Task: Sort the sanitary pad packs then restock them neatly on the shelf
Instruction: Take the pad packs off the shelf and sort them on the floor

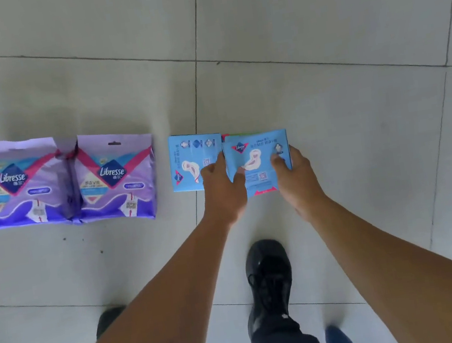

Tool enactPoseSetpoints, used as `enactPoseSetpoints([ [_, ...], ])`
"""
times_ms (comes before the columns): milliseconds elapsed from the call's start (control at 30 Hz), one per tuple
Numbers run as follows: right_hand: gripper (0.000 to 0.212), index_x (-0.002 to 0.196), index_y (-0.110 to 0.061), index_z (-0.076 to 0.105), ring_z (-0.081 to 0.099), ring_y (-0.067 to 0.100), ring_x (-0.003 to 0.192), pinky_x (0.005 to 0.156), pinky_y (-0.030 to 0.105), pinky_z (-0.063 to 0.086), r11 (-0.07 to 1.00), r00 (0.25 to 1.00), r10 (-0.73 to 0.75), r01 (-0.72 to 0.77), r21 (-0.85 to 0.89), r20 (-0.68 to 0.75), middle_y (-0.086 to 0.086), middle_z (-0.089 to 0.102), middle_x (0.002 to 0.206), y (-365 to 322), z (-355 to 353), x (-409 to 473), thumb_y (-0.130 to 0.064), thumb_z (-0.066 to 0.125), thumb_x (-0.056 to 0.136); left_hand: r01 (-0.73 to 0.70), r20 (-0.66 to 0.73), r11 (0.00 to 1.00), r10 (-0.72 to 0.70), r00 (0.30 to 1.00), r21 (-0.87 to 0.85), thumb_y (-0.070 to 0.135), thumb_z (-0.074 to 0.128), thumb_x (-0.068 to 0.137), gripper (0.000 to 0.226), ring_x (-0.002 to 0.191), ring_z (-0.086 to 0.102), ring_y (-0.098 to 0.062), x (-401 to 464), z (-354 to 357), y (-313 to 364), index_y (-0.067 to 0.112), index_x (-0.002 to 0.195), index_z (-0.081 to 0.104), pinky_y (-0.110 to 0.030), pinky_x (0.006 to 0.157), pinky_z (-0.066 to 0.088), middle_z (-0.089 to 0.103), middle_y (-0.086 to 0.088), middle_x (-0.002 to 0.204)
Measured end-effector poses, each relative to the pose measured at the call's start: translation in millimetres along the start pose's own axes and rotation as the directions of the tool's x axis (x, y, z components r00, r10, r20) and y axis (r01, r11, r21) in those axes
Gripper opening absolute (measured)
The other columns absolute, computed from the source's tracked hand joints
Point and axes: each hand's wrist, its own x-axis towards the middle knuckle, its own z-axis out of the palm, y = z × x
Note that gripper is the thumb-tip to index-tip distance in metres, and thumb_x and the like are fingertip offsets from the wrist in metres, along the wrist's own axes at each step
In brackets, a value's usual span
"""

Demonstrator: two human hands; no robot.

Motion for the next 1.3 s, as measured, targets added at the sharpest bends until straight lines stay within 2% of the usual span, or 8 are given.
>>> enactPoseSetpoints([
  [267,0.017,0.108,-0.031,0.049,0.065,0.014,0.089,0.073,0.035,0.058,0.994,0.996,0.054,-0.060,-0.088,-0.068,-0.008,0.065,0.101,19.1,34.7,-101.9,-0.036,0.055,0.093,0.154,-0.158,0.981,-0.171,0.972,-0.118,0.019,0.059,0.095,0.026,0.099,0.057,-0.007,-99.3,-33.8,-33.7,0.020,0.116,0.044,-0.008,0.072,0.047,0.056,0.002,0.115],
  [433,0.026,0.108,-0.011,0.045,0.062,0.007,0.073,0.047,0.009,0.046,0.956,0.969,0.241,-0.227,-0.186,0.058,0.006,0.064,0.110,54.2,87.7,-105.1,-0.031,0.058,0.096,0.303,-0.101,0.951,-0.308,0.946,-0.060,0.015,0.057,0.096,0.029,0.092,0.056,-0.011,-95.7,-56.5,-86.9,0.011,0.122,0.046,0.002,0.064,0.043,0.057,-0.001,0.116],
  [533,0.030,0.118,-0.008,0.049,0.061,0.019,0.091,0.059,0.008,0.046,0.957,0.980,0.196,-0.191,-0.219,0.004,0.010,0.061,0.118,67.7,112.3,-85.1,-0.028,0.057,0.096,0.271,-0.064,0.962,-0.272,0.960,-0.019,0.013,0.057,0.095,0.035,0.093,0.054,-0.007,-64.4,-61.1,-108.5,0.005,0.128,0.047,0.006,0.061,0.036,0.060,-0.005,0.121],
  [600,0.035,0.129,-0.011,0.048,0.061,0.022,0.106,0.080,0.022,0.049,0.959,0.982,0.187,-0.183,-0.214,-0.004,0.007,0.061,0.125,72.0,123.2,-72.8,-0.024,0.055,0.097,0.221,-0.040,0.975,-0.221,0.975,0.007,0.017,0.056,0.091,0.040,0.099,0.054,-0.009,-46.6,-61.3,-119.2,0.006,0.129,0.047,0.008,0.062,0.033,0.060,-0.006,0.123],
  [767,0.043,0.141,-0.018,0.043,0.055,0.019,0.124,0.093,0.026,0.044,0.962,0.982,0.181,-0.163,-0.219,0.063,0.000,0.056,0.138,68.1,137.5,-63.8,-0.017,0.051,0.098,0.167,0.001,0.985,-0.167,0.986,0.048,0.020,0.050,0.083,0.048,0.107,0.060,-0.021,-29.2,-67.7,-131.2,0.008,0.129,0.045,-0.005,0.067,0.040,0.058,-0.004,0.122],
  [933,0.051,0.149,-0.013,0.033,0.044,0.024,0.135,0.104,0.030,0.036,0.912,0.976,0.217,-0.199,-0.360,0.009,0.007,0.041,0.152,48.2,128.0,-84.7,-0.019,0.045,0.099,0.247,0.051,0.957,-0.257,0.965,0.150,0.014,0.051,0.098,0.065,0.143,0.032,-0.021,-46.0,-91.2,-124.1,0.012,0.153,0.018,-0.027,0.106,0.032,0.027,-0.004,0.159],
  [1133,0.045,0.142,-0.016,0.042,0.047,0.024,0.126,0.100,0.037,0.041,0.707,0.981,-0.097,0.188,-0.681,0.170,0.006,0.052,0.139,-20.1,104.0,-194.4,-0.029,0.045,0.099,0.043,-0.037,0.941,-0.033,0.999,0.336,0.018,0.052,0.094,0.039,0.124,0.051,-0.022,-124.0,-181.2,-83.3,0.013,0.132,0.051,-0.035,0.102,0.041,0.056,-0.007,0.132],
  [1300,0.042,0.124,-0.011,0.058,0.061,0.031,0.105,0.073,0.040,0.054,0.386,0.841,-0.439,0.494,-0.779,0.316,0.010,0.065,0.118,-102.6,127.8,-301.2,-0.035,0.049,0.092,-0.051,-0.200,0.907,0.147,0.969,0.418,0.031,0.053,0.095,0.037,0.114,0.056,-0.025,-221.0,-278.6,-45.8,0.016,0.129,0.056,-0.039,0.094,0.044,0.060,-0.005,0.126],
])
